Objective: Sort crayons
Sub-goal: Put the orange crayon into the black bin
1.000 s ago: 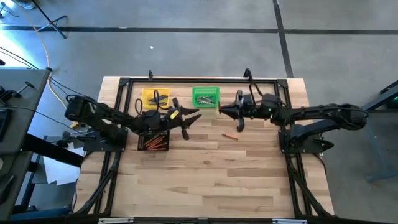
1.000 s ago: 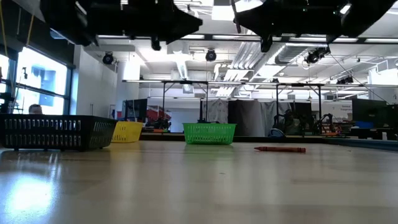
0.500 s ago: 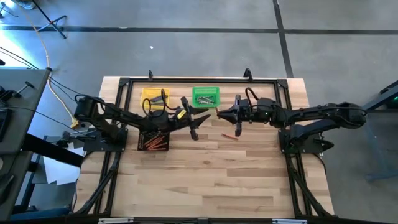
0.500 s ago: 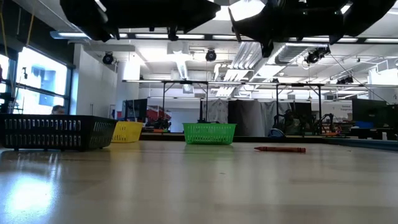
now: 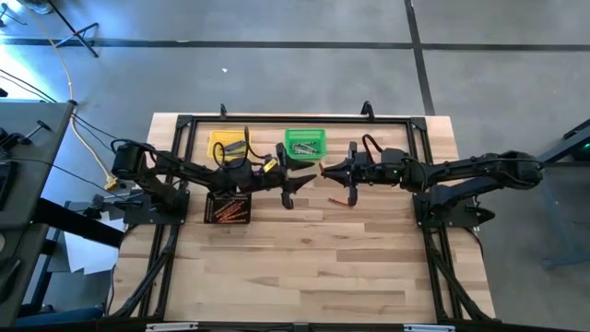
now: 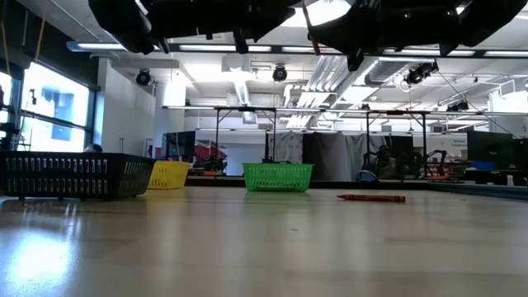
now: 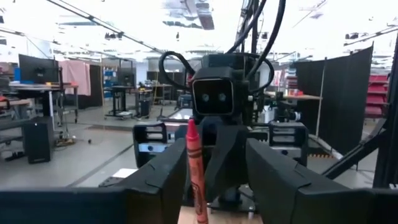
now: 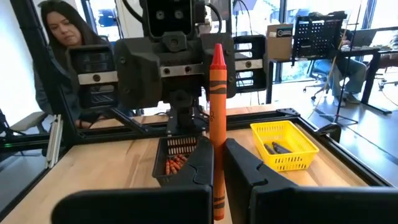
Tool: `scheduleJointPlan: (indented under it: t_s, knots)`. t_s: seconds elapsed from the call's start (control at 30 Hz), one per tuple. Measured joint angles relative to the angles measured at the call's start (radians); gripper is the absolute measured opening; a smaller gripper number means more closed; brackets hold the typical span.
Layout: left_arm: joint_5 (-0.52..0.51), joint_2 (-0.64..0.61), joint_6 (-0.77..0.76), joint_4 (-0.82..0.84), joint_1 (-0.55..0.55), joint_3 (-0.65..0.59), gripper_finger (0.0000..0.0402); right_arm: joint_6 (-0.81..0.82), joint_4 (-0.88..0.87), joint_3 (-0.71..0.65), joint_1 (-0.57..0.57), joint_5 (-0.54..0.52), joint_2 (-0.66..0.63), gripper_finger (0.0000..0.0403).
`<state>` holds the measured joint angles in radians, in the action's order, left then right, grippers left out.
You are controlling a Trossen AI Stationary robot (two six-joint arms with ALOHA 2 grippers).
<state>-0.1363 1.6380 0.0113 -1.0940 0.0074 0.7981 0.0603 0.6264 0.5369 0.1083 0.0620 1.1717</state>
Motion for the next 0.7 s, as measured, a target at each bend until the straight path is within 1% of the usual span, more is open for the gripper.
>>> scheduleJointPlan:
  t_s: [0.27, 0.47, 0.7]
  knots:
    - [-0.005, 0.001, 0.000, 0.006, 0.000, 0.006, 0.0177, -0.017, 0.024, 0.000, -0.027, -0.006, 0.000, 0.0002]
    - [-0.006, 0.001, -0.038, 0.007, 0.000, 0.005, 0.0182, -0.018, 0.049, 0.000, -0.031, -0.010, 0.003, 0.0002]
    - [-0.004, 0.001, -0.062, 0.009, 0.000, 0.005, 0.0182, -0.017, 0.131, 0.001, -0.031, -0.033, 0.068, 0.0002]
